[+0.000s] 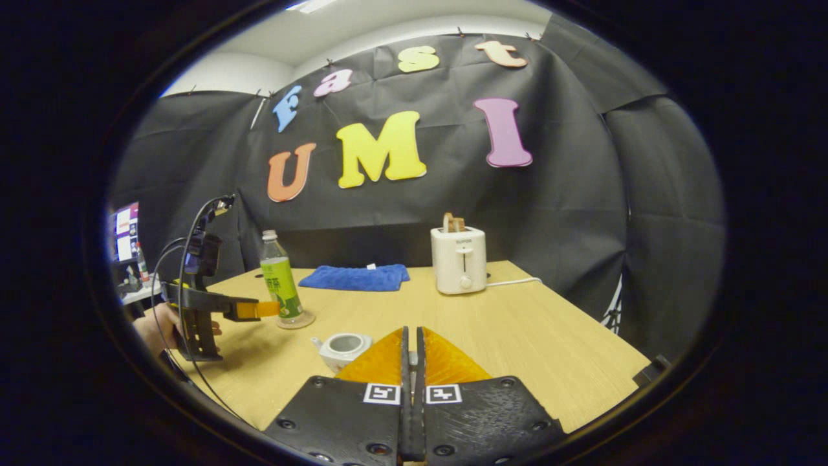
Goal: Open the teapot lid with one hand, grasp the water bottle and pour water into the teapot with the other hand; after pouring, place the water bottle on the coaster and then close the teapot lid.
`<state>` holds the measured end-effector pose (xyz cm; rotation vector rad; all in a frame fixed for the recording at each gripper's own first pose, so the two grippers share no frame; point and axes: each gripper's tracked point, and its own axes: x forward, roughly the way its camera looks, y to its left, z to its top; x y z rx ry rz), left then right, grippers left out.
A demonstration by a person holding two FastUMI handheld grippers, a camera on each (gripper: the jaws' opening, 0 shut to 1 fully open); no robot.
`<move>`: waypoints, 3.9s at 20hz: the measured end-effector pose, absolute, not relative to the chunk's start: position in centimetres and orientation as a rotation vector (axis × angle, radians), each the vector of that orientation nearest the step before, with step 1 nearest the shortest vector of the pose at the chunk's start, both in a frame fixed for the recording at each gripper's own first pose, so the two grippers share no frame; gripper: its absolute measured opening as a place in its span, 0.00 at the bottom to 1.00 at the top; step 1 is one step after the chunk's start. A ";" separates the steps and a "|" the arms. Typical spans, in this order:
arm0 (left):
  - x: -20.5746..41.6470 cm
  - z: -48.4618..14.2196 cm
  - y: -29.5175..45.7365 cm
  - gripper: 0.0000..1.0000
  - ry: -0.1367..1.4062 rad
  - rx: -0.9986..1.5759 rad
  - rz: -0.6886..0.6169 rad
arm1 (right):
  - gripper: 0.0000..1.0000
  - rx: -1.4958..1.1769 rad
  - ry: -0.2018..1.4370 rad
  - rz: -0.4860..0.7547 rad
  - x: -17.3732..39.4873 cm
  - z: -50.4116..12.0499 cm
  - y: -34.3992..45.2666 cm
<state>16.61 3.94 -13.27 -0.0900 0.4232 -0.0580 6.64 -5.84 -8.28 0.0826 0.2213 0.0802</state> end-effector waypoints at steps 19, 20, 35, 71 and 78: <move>5.5 -4.2 9.6 0.99 0.126 -0.004 0.084 | 0.00 0.020 0.227 0.266 13.7 -10.0 3.1; 5.4 -4.1 9.7 0.99 0.119 -0.011 0.087 | 0.00 0.022 0.233 0.265 13.9 -10.3 3.1; 4.7 -3.4 11.3 0.99 0.113 -0.036 0.117 | 0.00 0.018 0.251 0.250 14.6 -12.0 3.0; 0.9 -0.7 1.5 0.99 0.041 -0.128 -0.055 | 0.96 -0.003 -0.022 0.013 -0.2 1.3 -2.7; -1.0 0.8 0.7 0.99 0.026 -0.065 -0.031 | 0.96 -0.007 -0.059 -0.016 -3.7 3.7 -4.1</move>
